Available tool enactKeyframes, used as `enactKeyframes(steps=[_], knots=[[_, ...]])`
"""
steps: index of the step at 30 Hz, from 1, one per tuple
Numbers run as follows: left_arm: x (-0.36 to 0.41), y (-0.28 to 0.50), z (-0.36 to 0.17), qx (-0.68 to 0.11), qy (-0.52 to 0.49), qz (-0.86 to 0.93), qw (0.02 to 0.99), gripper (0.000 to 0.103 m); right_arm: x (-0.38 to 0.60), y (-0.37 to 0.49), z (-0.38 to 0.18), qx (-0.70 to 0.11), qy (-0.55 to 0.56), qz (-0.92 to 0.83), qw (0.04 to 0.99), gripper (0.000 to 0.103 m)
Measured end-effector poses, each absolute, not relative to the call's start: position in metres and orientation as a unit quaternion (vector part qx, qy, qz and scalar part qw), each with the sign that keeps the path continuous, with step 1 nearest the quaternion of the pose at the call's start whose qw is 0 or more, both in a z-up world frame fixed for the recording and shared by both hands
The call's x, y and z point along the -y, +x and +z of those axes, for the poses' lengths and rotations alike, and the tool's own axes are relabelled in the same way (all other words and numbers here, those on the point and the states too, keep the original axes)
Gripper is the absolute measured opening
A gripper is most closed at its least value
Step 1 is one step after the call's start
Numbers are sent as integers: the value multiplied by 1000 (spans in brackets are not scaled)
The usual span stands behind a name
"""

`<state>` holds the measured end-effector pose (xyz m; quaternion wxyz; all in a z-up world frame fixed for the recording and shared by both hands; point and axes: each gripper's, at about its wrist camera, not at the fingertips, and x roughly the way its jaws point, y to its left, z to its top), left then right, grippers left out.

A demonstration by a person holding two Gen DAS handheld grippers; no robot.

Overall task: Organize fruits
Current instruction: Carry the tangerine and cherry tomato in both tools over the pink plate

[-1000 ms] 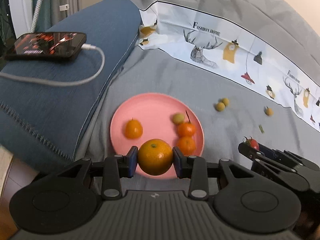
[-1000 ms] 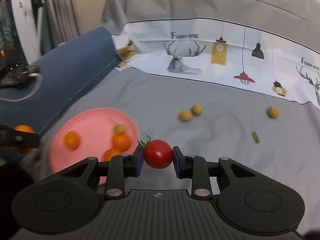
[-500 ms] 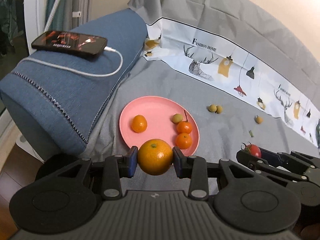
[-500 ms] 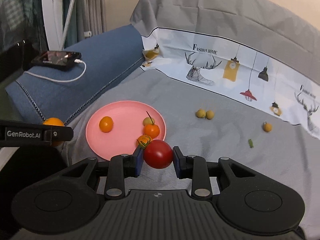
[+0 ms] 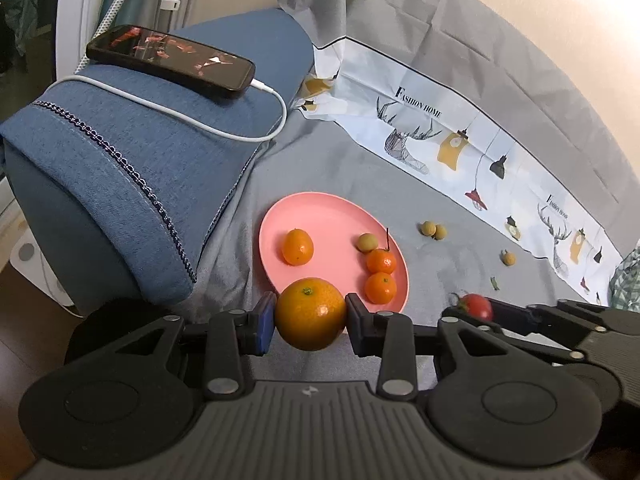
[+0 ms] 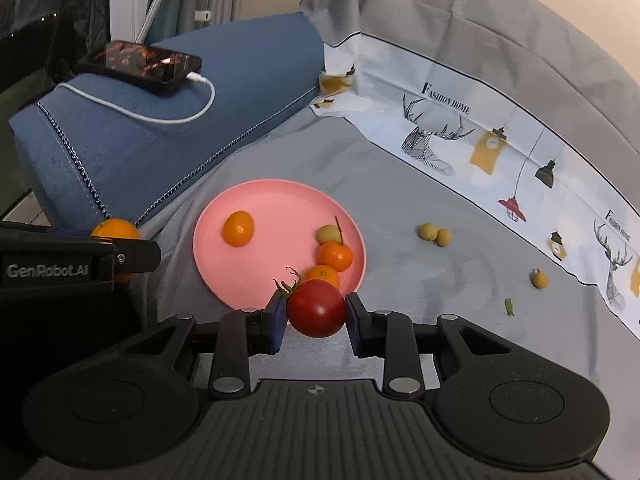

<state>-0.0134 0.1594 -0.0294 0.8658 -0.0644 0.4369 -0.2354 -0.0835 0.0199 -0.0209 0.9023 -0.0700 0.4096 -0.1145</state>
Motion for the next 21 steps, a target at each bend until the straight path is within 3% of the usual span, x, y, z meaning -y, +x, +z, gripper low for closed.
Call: enactKeyframes(steps=[11, 21], knots=[[-156, 0, -39, -447, -67, -253, 855, 41, -19, -63, -33, -431, -77, -125, 891, 32], [-121, 45, -36, -441, -43, -265, 856, 41, 9, -48, -37, -398, -44, -110, 910, 32]])
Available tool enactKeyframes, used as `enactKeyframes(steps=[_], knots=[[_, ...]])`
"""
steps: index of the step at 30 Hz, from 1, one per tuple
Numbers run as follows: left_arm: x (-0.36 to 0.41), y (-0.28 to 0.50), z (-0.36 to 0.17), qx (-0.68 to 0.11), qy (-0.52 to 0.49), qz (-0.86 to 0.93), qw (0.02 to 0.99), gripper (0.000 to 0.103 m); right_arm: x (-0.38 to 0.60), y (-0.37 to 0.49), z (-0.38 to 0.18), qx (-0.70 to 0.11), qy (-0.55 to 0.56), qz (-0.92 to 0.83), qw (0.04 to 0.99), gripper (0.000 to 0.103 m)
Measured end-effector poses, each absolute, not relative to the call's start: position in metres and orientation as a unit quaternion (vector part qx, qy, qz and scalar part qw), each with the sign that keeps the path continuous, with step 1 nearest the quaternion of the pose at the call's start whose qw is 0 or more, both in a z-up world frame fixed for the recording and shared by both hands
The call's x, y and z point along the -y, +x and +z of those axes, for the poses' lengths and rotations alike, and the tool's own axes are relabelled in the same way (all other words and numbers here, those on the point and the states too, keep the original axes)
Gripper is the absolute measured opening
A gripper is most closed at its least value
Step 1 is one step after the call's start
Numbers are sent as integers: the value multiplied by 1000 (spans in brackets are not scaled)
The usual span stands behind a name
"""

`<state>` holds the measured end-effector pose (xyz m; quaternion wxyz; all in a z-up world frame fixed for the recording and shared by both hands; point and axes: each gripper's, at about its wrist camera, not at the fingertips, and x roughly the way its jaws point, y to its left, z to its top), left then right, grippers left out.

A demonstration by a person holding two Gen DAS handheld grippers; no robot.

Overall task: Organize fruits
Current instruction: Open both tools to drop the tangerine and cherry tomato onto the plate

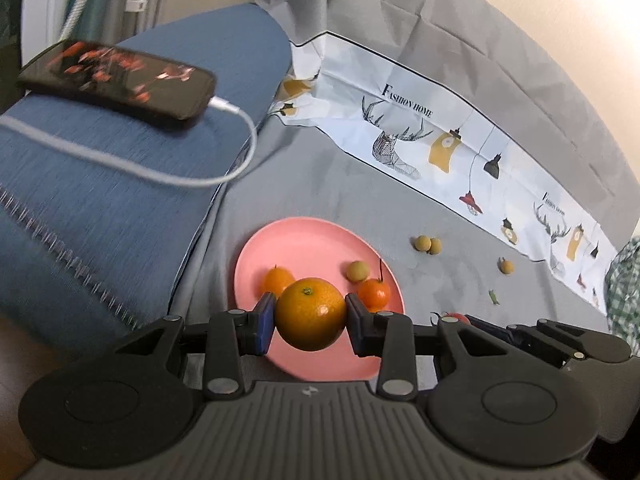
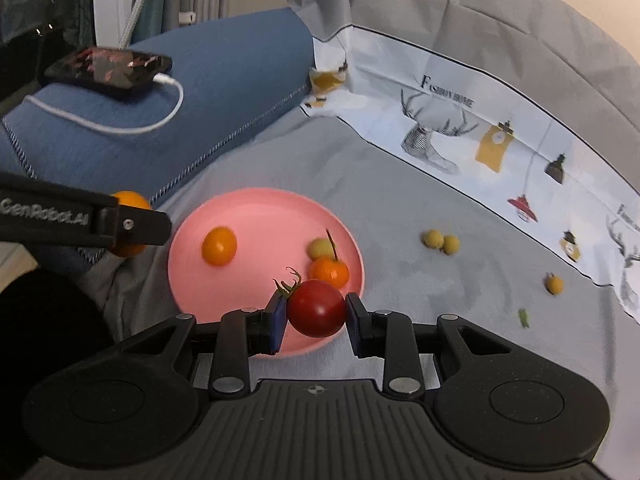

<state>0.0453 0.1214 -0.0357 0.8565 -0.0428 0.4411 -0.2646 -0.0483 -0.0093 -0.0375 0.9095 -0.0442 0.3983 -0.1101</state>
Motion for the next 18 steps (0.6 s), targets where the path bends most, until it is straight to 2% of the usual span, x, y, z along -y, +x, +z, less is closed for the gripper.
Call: enactKeyframes(steps=[5, 15, 16, 18], knots=[[-96, 60, -39, -452, -20, -271, 849, 41, 23, -31, -48, -375, -19, -79, 924, 32], [-46, 84, -69, -477, 42, -253, 841, 42, 47, 0, -91, -379, 2, -34, 925, 32], [-43, 85, -70, -476, 47, -254, 841, 47, 49, 3, -92, -377, 6, -31, 926, 33], [-38, 84, -67, -467, 58, -248, 847, 95, 53, 7, -95, -382, 10, -16, 924, 60]])
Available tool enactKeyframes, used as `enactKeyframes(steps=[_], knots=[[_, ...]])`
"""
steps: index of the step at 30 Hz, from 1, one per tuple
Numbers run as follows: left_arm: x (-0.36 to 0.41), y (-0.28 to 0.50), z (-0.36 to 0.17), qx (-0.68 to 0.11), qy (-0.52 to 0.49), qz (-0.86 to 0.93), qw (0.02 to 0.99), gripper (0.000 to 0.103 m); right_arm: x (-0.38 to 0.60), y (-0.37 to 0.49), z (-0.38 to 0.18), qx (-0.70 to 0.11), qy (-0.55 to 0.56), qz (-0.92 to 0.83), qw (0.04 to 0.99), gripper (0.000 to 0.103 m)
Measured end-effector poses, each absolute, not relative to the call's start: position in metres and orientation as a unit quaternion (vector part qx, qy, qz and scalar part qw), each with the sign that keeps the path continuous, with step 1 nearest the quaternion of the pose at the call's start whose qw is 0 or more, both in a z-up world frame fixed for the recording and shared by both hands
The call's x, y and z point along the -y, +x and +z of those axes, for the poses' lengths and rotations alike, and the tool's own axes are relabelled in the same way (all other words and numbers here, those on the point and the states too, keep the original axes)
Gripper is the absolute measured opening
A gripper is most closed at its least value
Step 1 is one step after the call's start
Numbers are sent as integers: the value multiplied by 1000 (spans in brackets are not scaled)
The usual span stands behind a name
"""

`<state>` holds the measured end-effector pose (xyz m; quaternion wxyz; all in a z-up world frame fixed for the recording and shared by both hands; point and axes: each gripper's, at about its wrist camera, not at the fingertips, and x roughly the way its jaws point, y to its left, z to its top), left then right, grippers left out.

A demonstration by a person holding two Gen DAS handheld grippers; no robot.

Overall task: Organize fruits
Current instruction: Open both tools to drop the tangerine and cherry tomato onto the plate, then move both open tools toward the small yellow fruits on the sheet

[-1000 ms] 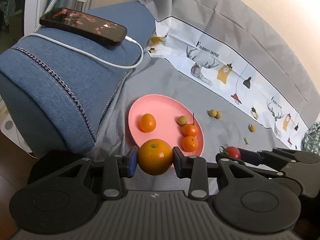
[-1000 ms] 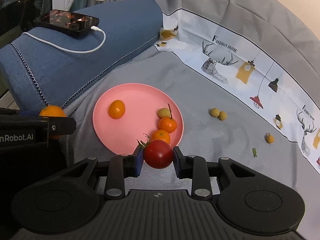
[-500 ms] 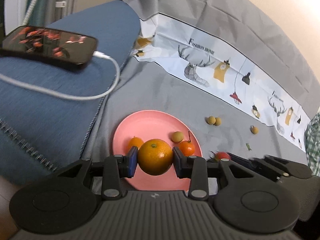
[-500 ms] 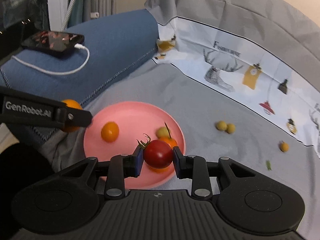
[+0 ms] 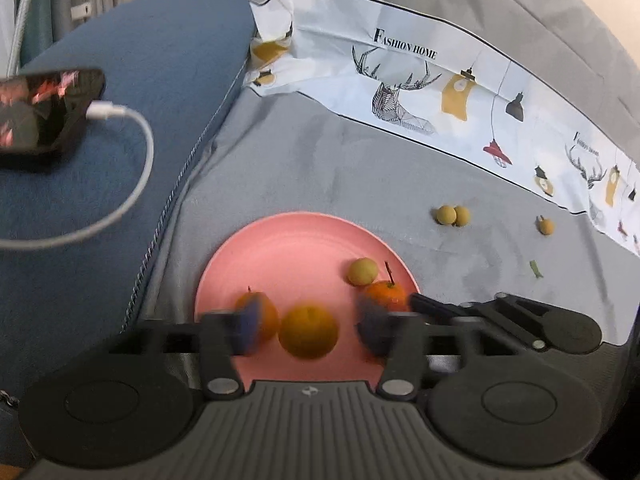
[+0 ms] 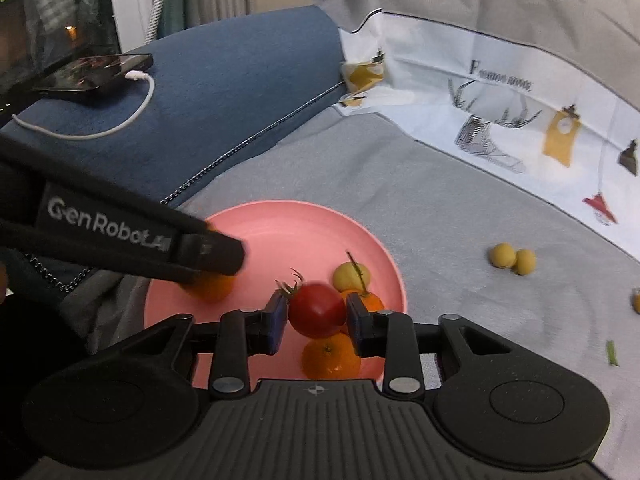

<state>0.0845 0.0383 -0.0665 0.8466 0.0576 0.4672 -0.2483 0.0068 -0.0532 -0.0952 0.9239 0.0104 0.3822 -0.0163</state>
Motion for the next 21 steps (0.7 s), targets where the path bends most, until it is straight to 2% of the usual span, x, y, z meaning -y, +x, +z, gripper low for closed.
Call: enactKeyframes(steps=[1, 6, 9, 11, 15, 18, 21], knots=[[-38, 81, -62, -451, 61, -242, 857, 102, 55, 6, -96, -382, 13, -17, 924, 77], [-26, 64, -45, -413, 99, -238, 873, 103, 70, -14, -85, -352, 44, -10, 935, 84], [-13, 53, -33, -411, 100, -252, 870, 103, 100, -41, -79, -347, 70, -51, 934, 91], [7, 45, -25, -410, 97, -286, 861, 103, 132, -66, -77, -339, 83, -104, 931, 101], [78, 34, -37, -435, 114, -383, 807, 103, 219, -105, -92, -322, 94, -263, 905, 102], [145, 24, -74, -455, 140, -437, 763, 103, 302, -121, -115, -298, 106, -388, 866, 102], [201, 13, -116, -458, 185, -451, 744, 103, 366, -121, -141, -298, 124, -443, 836, 102]])
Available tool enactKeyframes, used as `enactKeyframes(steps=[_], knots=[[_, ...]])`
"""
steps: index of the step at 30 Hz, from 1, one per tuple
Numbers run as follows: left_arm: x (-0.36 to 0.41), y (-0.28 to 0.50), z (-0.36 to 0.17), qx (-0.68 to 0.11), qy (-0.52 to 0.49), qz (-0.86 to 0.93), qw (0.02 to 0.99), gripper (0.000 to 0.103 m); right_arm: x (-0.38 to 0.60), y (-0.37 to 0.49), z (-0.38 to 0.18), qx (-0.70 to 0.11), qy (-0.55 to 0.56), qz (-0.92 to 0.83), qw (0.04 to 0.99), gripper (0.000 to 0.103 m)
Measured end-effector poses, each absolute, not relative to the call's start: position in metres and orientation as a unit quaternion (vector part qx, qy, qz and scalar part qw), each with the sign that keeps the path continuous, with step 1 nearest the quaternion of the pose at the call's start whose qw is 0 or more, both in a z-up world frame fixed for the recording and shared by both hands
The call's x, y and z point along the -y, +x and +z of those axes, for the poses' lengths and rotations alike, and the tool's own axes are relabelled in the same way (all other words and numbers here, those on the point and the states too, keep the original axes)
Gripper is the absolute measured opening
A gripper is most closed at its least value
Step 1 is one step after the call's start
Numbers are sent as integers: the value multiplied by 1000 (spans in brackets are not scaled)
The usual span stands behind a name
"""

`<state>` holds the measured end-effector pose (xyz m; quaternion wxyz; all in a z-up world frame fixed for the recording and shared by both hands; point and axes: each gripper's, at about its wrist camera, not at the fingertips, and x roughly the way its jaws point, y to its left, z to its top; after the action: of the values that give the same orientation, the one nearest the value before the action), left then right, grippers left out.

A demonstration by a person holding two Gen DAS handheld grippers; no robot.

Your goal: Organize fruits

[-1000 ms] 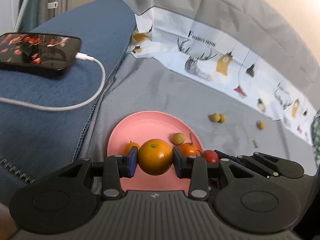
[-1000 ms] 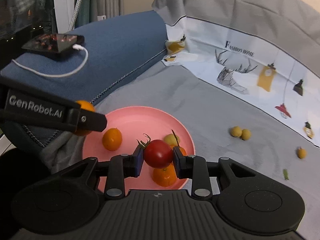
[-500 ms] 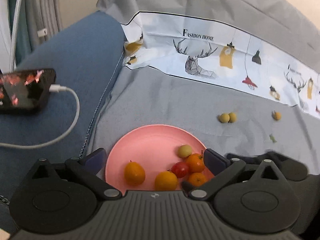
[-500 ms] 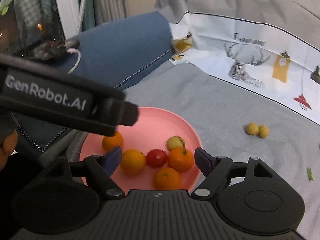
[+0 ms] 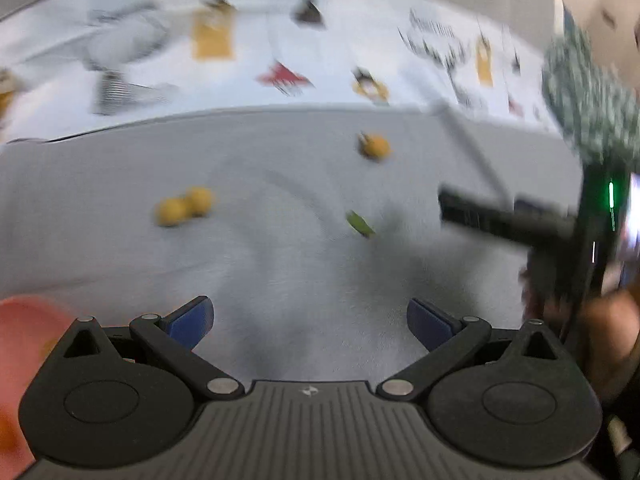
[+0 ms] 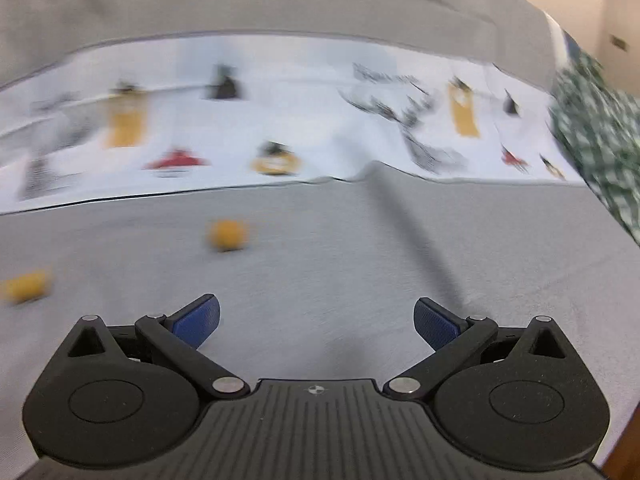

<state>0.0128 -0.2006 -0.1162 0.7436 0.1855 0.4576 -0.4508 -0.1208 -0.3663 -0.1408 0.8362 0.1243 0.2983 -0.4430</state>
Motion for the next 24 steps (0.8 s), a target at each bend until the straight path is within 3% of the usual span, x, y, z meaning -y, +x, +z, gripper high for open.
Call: enactKeyframes(steps=[5, 11, 16, 24], knots=[[247, 11, -162, -408, 222, -461, 756, 103, 422, -99, -184, -325, 128, -455, 819, 102], [285, 30, -195, -379, 215, -451, 779, 103, 439, -91, -194, -270, 148, -444, 841, 102], [290, 32, -208, -294, 177, -462, 818, 103, 436, -93, -191, -267, 150, -441, 844, 102], [294, 31, -207, -288, 178, -463, 819, 103, 439, -92, -192, -266, 151, -440, 844, 102]])
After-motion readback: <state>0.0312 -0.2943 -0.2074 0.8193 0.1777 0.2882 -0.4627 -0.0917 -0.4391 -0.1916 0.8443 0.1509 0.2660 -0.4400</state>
